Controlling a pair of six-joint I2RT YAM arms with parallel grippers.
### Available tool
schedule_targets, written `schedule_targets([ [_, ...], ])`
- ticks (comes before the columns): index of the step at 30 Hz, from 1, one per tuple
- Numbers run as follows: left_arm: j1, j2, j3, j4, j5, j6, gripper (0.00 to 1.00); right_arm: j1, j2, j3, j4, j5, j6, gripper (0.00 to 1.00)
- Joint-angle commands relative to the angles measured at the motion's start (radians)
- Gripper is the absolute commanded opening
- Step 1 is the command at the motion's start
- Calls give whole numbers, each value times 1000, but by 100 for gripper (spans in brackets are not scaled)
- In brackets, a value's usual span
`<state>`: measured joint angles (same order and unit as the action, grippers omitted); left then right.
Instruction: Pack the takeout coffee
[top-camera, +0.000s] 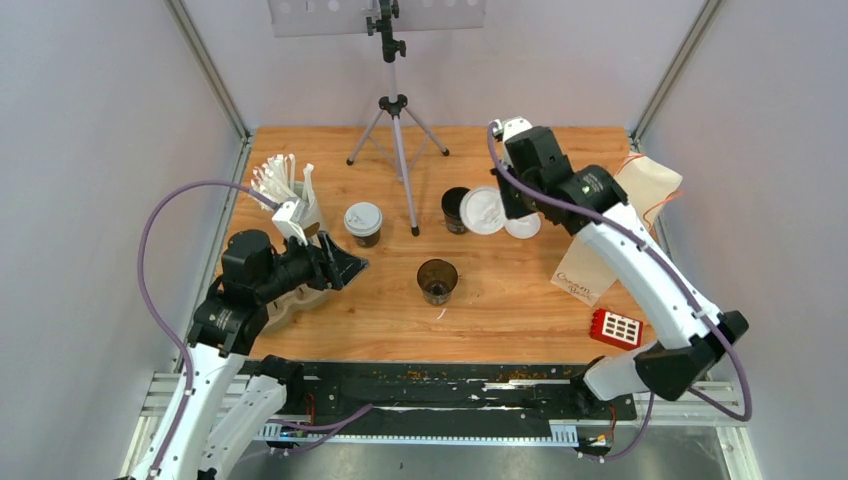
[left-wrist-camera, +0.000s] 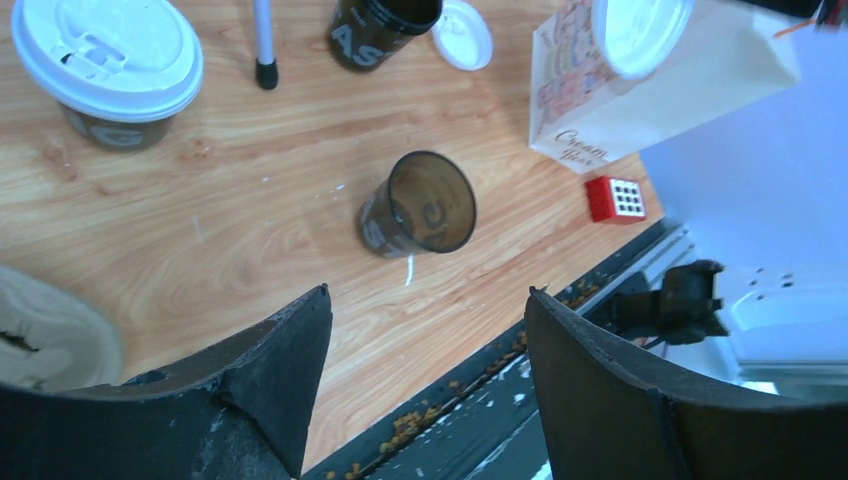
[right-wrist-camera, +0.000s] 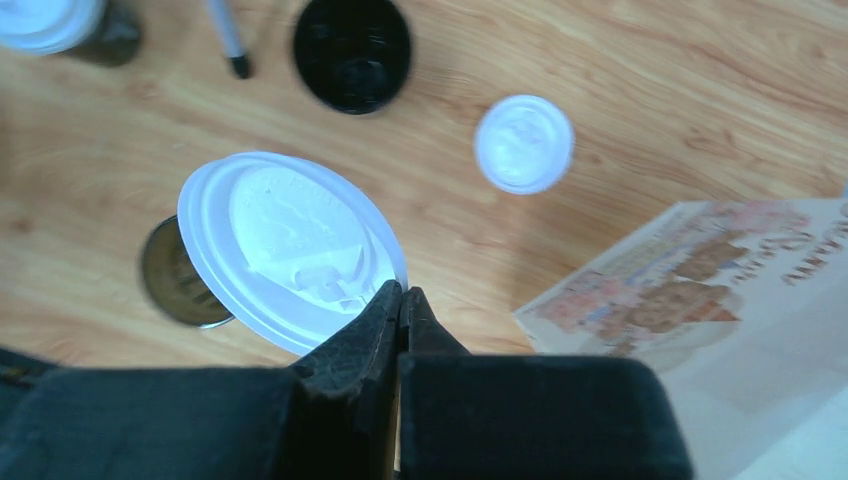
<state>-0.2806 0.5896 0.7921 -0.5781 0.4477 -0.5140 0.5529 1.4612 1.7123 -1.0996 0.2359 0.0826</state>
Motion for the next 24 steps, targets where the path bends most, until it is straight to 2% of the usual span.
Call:
schedule_targets([
  [1, -1, 58, 95, 64, 32, -88, 76, 141, -100, -95, 150, 0, 104, 0],
  [5, -58, 141, 148, 61, -14, -117, 72, 320, -211, -276, 341, 39, 177, 0],
  [9, -169, 199, 162, 106, -57, -121, 73, 406, -232, -376, 431, 70, 237, 0],
  [12, -239, 225, 166, 143, -113, -114, 73, 445, -206, -391, 452, 71, 255, 0],
  [18, -258, 264, 164, 150, -221, -57, 71, 475, -167, -392, 480, 71, 258, 0],
  [24, -269, 311, 149, 164, -206, -5, 66, 479, -154, -401, 498, 77, 250, 0],
])
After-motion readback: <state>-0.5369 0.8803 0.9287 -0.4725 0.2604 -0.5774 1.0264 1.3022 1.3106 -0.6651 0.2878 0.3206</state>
